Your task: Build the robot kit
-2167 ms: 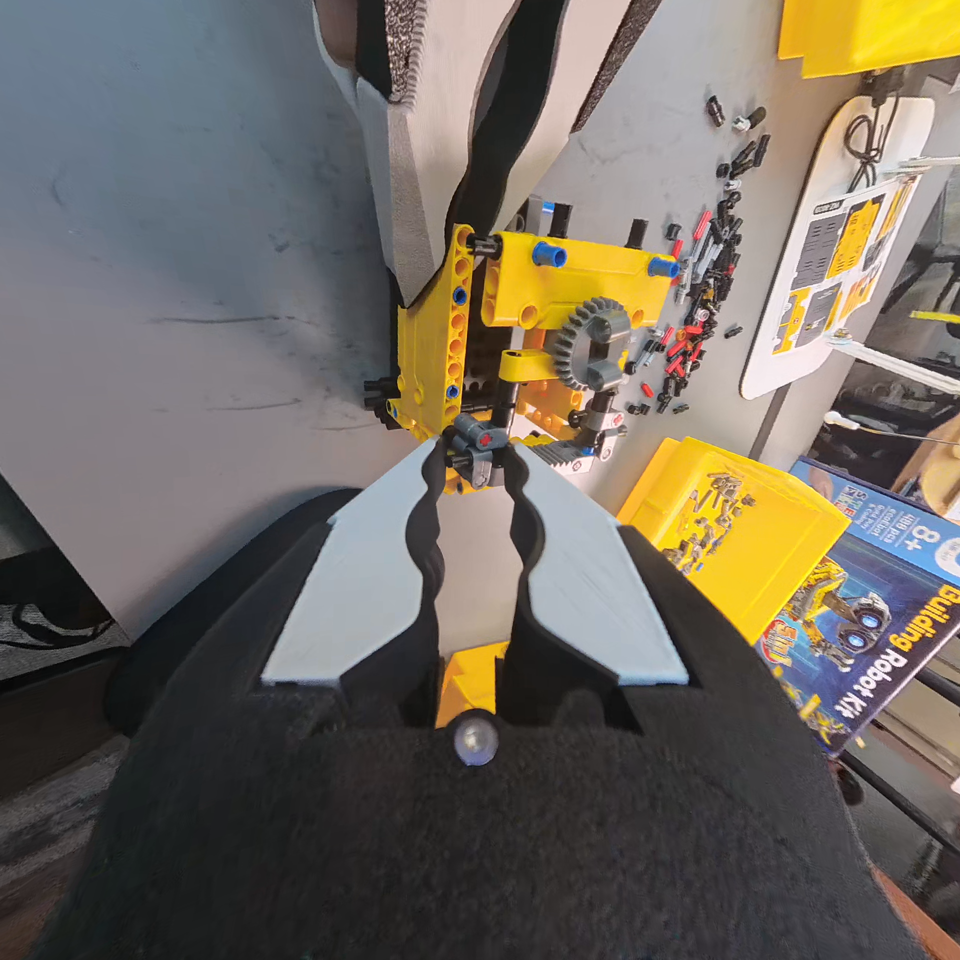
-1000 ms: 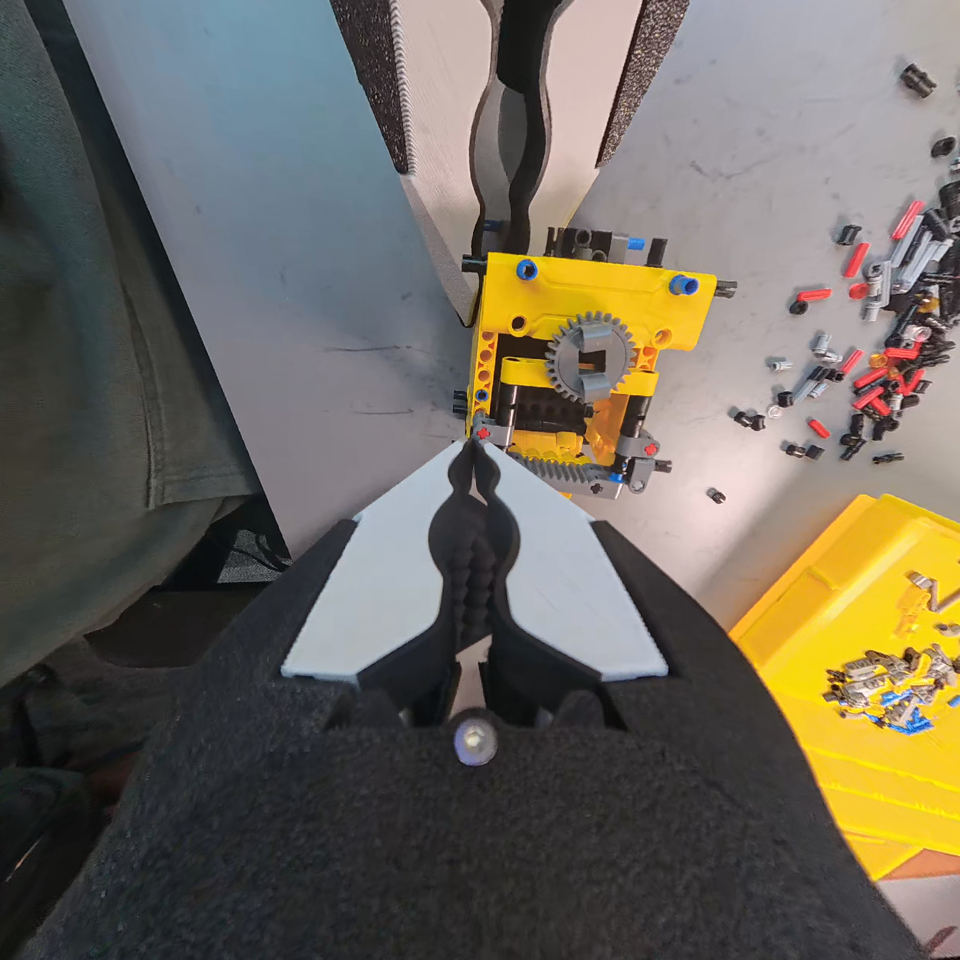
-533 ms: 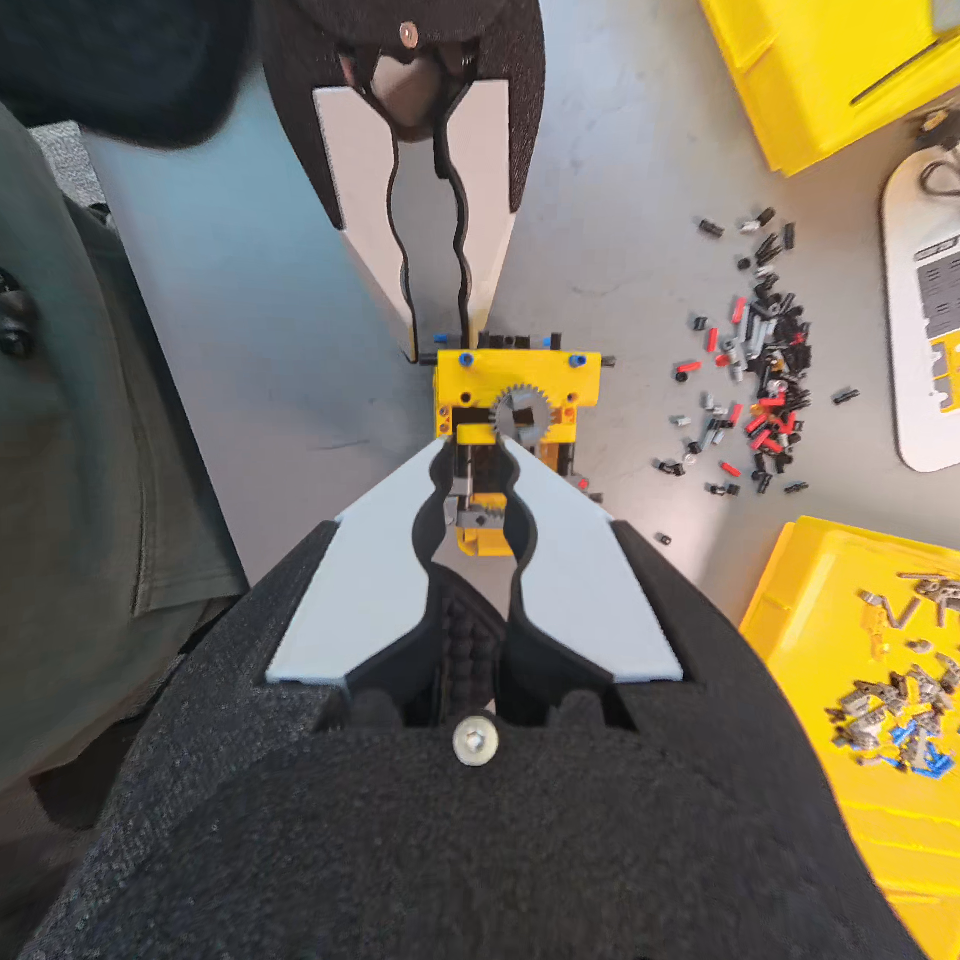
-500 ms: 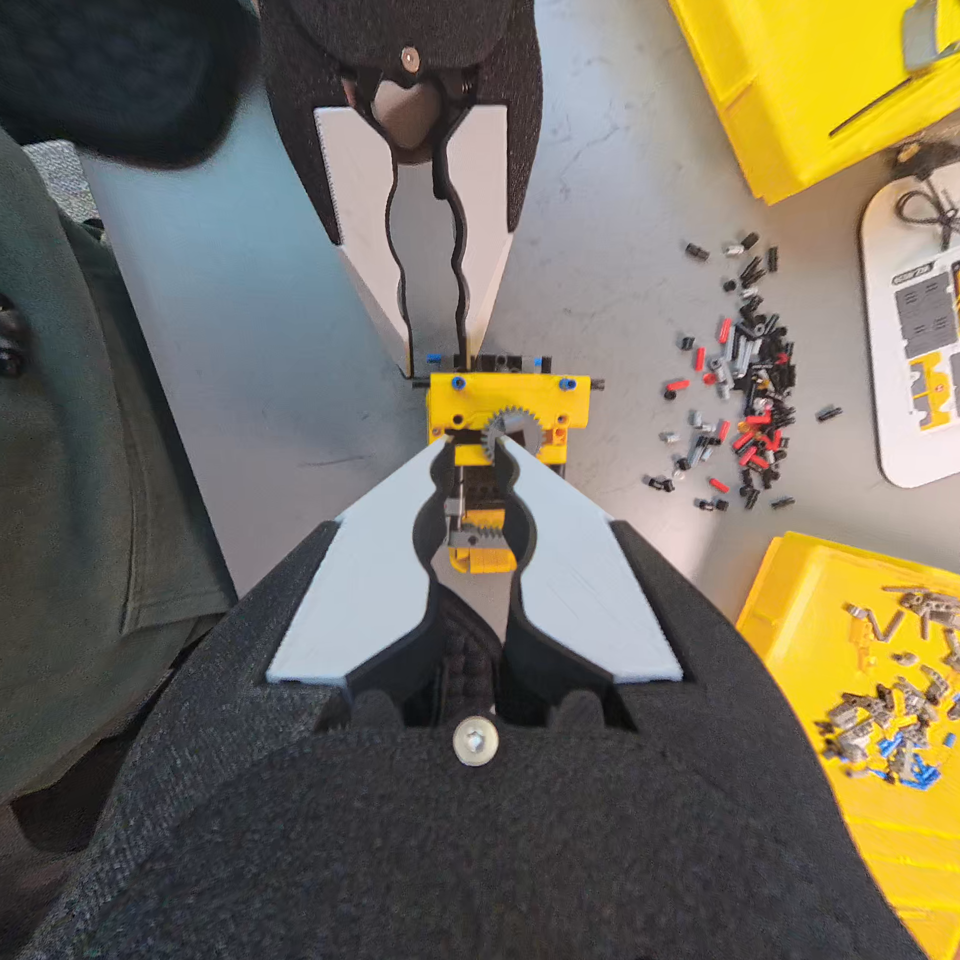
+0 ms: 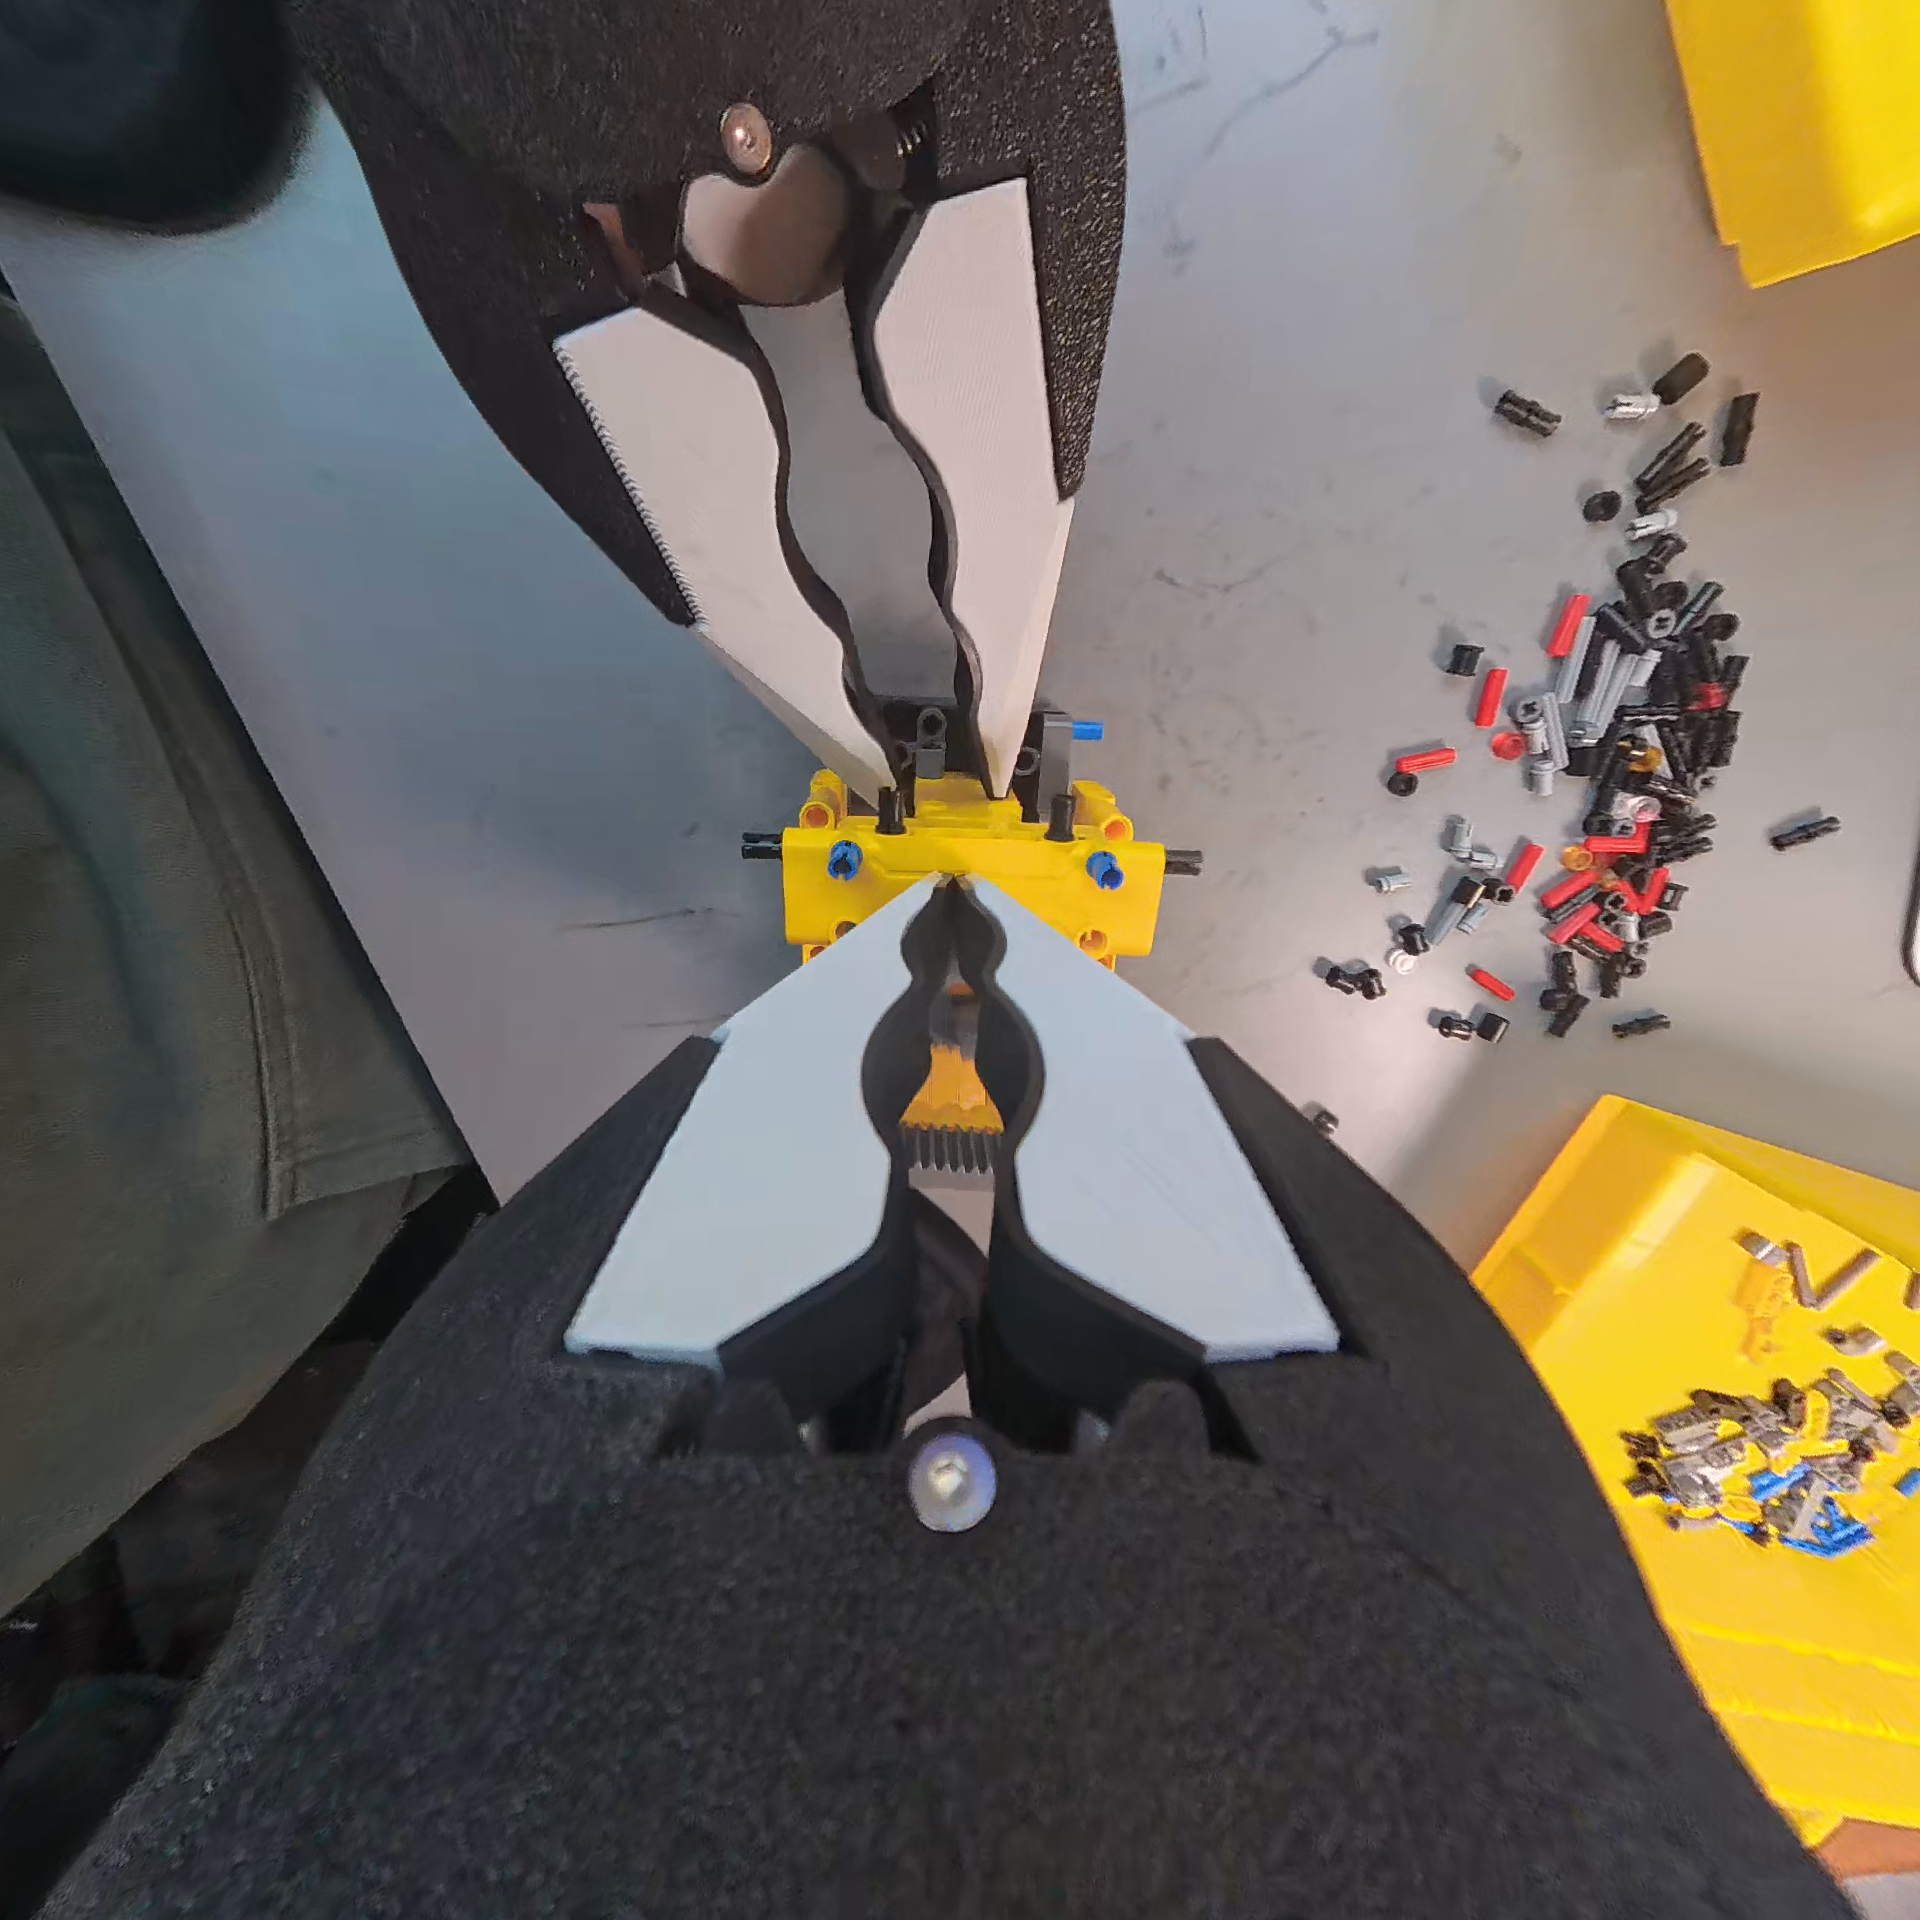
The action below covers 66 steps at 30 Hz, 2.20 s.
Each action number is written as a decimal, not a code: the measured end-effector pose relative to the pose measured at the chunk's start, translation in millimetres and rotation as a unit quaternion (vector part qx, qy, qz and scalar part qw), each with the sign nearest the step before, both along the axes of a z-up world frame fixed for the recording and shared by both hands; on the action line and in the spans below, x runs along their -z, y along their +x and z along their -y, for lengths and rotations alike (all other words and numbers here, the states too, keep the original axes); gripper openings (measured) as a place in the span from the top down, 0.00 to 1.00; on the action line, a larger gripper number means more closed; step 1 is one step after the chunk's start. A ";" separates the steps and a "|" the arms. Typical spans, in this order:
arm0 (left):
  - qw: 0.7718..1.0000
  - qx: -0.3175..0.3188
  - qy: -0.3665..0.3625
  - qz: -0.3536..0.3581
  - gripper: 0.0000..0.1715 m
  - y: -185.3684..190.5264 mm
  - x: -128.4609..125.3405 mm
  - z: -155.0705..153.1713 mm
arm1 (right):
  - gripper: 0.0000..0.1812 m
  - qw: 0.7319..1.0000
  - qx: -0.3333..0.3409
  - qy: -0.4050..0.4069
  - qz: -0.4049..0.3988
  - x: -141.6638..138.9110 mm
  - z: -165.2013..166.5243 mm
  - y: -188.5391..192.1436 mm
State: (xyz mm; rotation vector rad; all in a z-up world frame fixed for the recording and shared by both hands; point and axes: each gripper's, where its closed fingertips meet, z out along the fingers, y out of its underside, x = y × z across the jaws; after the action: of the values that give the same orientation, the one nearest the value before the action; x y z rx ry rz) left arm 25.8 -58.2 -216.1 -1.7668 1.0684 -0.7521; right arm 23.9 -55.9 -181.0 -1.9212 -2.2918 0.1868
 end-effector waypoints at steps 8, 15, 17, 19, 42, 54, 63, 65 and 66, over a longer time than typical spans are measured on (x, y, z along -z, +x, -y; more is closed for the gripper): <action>1.000 -0.007 -0.002 -0.005 0.92 0.0 0.2 0.4 | 1.00 0.999 -0.017 -0.002 0.034 1.9 1.2 -0.9; 1.000 -0.005 -0.011 0.012 0.95 -0.8 0.1 -0.1 | 0.97 0.999 0.002 -0.001 -0.043 -12.4 -11.8 3.6; 1.000 -0.007 -0.006 0.016 0.99 -1.2 -1.6 -0.1 | 0.95 0.998 0.024 -0.016 -0.050 -18.6 -20.7 17.7; 1.000 -0.006 -0.008 0.017 0.99 -1.5 -1.6 0.5 | 0.95 0.998 0.033 -0.008 -0.045 -18.0 -29.4 31.8; 0.999 0.014 0.022 -0.019 0.79 16.3 2.0 0.8 | 0.90 0.992 0.125 0.004 -0.032 -3.7 -59.5 102.6; 0.999 0.052 -0.004 -0.004 0.50 24.9 2.9 1.8 | 0.88 0.997 0.031 -0.057 -0.030 12.8 -24.1 71.0; 0.993 0.112 -0.004 -0.022 0.49 34.3 8.6 29.0 | 0.88 0.996 -0.080 -0.027 -0.008 13.8 -5.1 52.5; 0.994 0.110 -0.010 -0.020 0.50 34.0 8.5 28.5 | 0.88 0.997 -0.075 -0.027 0.002 15.1 -5.7 52.2; 0.994 0.109 -0.009 -0.021 0.50 34.0 8.6 28.4 | 0.88 0.997 -0.072 -0.028 0.008 15.6 -5.7 52.1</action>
State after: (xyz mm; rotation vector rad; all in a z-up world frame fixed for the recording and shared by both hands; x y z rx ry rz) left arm 59.7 -86.6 -224.7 -1.7046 1.3023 -0.8631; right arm 76.0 -50.2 -196.7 -1.7876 -2.4625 0.2555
